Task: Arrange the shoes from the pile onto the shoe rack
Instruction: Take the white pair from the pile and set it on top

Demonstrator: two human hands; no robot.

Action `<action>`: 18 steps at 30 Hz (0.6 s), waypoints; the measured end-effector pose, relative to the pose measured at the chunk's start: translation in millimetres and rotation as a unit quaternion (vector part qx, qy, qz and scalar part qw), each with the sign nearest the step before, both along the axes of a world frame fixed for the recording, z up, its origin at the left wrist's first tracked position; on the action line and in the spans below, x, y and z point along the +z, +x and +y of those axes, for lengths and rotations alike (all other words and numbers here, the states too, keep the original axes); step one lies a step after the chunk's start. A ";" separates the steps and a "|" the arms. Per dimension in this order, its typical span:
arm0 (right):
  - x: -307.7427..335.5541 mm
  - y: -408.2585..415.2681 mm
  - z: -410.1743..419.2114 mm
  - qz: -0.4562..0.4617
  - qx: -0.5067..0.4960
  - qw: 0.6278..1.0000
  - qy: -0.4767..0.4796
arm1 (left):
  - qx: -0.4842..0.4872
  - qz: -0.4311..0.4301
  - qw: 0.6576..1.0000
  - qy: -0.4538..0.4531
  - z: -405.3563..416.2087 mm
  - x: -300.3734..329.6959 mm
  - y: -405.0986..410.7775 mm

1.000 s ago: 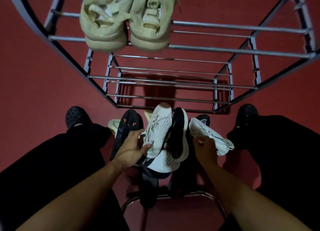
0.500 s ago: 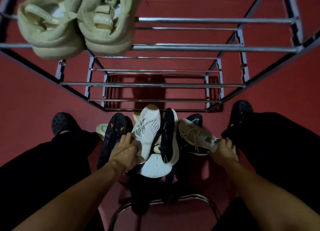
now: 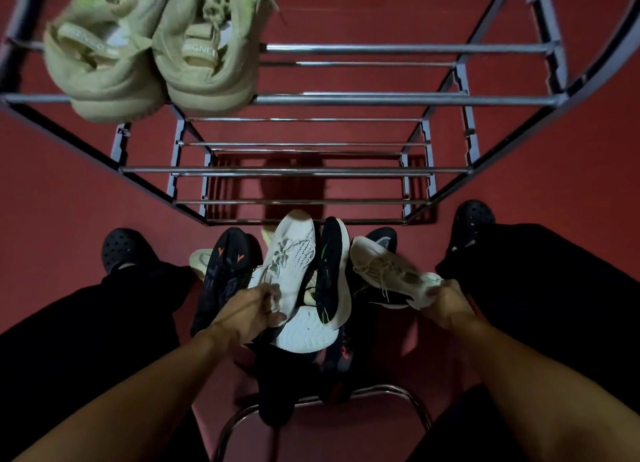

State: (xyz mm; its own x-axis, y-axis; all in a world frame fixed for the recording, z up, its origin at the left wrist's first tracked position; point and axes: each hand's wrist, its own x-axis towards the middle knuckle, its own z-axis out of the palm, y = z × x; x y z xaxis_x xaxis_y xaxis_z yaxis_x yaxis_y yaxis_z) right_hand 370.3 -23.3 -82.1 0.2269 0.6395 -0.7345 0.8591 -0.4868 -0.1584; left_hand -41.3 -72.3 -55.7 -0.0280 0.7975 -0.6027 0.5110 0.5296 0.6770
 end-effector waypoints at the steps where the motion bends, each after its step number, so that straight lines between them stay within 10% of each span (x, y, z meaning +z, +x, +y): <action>1: -1.3 -0.1 -5.2 0.029 -0.015 0.999 -0.003 | -0.034 0.010 0.999 0.005 -0.8 -1.1 -0.8; 6: -25.9 18.4 -18.2 0.133 0.037 0.987 0.076 | -0.148 -0.019 0.988 0.028 6.5 37.0 2.8; 18: -12.9 16.2 -1.9 -0.047 0.212 0.976 -0.031 | -0.051 -0.152 0.987 0.029 22.3 46.5 50.7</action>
State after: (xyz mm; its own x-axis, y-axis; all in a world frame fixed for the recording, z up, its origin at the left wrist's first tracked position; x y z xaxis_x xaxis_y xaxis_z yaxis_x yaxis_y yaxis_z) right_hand 386.4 -25.2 -95.0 0.0197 0.6462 -0.7629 0.9946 -0.0906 -0.0511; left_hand 9.4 -49.9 -9.2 0.2285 0.8199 -0.5249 0.3282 0.4427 0.8344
